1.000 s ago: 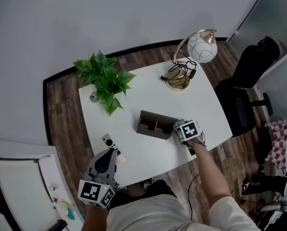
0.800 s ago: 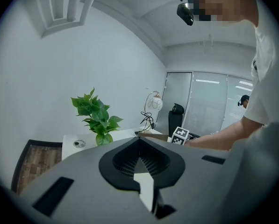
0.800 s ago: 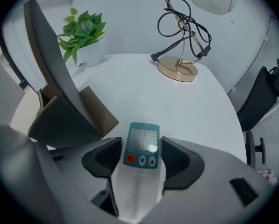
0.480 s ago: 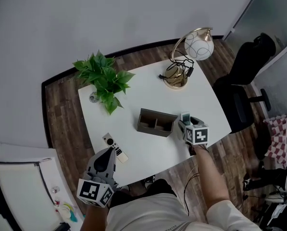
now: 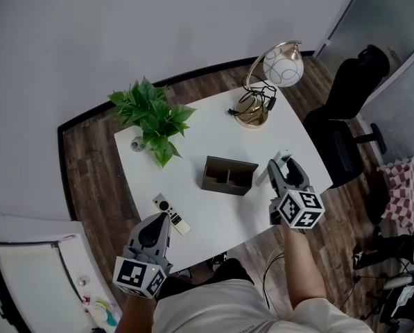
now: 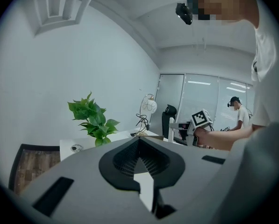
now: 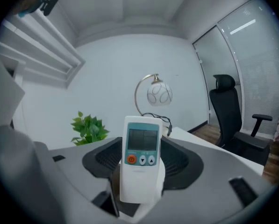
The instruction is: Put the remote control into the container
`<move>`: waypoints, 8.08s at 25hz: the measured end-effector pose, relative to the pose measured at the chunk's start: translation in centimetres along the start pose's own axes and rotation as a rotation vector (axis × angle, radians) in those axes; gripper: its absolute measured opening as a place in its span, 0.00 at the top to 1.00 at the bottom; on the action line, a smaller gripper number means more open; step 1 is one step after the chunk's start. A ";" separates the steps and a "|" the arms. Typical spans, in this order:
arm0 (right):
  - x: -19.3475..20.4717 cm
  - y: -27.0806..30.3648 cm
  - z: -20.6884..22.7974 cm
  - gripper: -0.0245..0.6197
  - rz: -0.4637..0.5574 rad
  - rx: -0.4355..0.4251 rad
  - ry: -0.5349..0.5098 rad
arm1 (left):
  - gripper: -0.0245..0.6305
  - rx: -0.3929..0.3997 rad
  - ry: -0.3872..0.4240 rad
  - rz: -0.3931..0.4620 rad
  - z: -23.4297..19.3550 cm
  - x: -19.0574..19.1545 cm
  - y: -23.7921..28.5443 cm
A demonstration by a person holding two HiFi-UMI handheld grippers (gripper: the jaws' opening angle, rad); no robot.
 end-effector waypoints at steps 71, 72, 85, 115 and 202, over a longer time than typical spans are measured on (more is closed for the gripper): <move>-0.3 -9.4 -13.9 0.93 0.121 -0.159 -0.237 | 0.95 -0.001 0.049 0.121 -0.7 -3.1 -4.9; -0.3 -9.7 -14.3 0.94 0.116 -0.171 -0.242 | 0.95 -0.004 0.053 0.124 -0.6 -3.2 -5.2; -0.3 -10.8 -16.4 0.94 0.088 -0.243 -0.261 | 0.95 -0.023 0.085 0.141 0.1 -4.5 -6.7; 6.8 -4.5 -27.2 0.70 -0.334 -0.483 -0.539 | 0.95 -0.181 0.000 0.210 -3.8 -1.8 -13.7; 1.6 3.6 -16.8 0.67 0.207 -0.023 -0.203 | 0.95 -0.050 -0.033 0.043 -6.5 -0.7 -7.9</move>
Point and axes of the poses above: the fingertips, and each gripper's own axes: y forward along the fingers, z to its right, x out of its underside, the point moved 7 cm from there along -y, backward along the fingers, and after that the axes turned 7 degrees about x, right-handed, at the moved point
